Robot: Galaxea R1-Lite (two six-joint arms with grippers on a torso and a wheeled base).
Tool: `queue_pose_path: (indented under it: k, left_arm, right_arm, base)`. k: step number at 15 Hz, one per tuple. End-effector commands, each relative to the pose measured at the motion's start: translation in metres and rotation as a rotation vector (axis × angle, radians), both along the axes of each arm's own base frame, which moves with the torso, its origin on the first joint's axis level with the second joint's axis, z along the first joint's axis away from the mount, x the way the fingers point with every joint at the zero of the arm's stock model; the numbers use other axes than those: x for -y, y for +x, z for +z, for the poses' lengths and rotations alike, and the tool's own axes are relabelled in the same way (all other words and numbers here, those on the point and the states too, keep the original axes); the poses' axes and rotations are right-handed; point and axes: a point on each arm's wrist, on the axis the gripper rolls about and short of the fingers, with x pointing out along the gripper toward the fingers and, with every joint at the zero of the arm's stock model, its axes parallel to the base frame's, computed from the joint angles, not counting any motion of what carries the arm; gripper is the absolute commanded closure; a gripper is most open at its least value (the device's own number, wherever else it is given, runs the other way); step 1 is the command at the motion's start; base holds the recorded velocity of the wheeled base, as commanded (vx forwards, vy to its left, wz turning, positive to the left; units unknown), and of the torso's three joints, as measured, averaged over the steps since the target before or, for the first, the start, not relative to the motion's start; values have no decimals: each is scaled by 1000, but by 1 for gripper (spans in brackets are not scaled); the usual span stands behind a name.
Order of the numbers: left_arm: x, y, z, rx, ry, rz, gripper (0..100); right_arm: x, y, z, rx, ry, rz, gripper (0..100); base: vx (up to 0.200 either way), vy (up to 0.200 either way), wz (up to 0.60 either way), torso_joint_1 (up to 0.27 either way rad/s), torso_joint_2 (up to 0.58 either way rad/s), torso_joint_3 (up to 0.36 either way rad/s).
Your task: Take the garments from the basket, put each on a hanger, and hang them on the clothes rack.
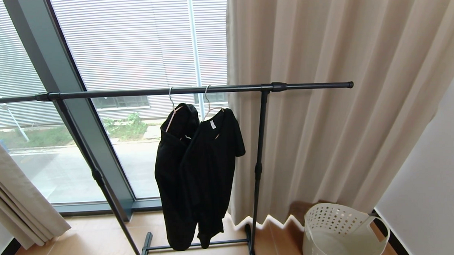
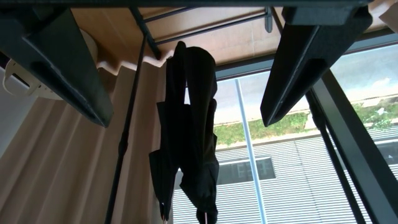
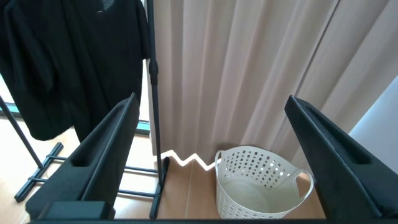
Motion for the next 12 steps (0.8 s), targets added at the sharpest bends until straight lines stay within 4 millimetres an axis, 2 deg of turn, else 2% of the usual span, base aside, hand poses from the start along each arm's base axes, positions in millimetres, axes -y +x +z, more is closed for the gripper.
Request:
queue_pose_path:
  k: [1, 12]
  left_arm:
    - [0, 0, 0, -1, 0, 0, 0]
    - [0, 0, 0, -1, 0, 0, 0]
  right_arm:
    - [0, 0, 0, 0, -1, 1, 0]
    - [0, 0, 0, 0, 2, 1, 0]
  base:
    - [0, 0, 0, 0, 0, 0]
    - [0, 0, 0, 0, 0, 0]
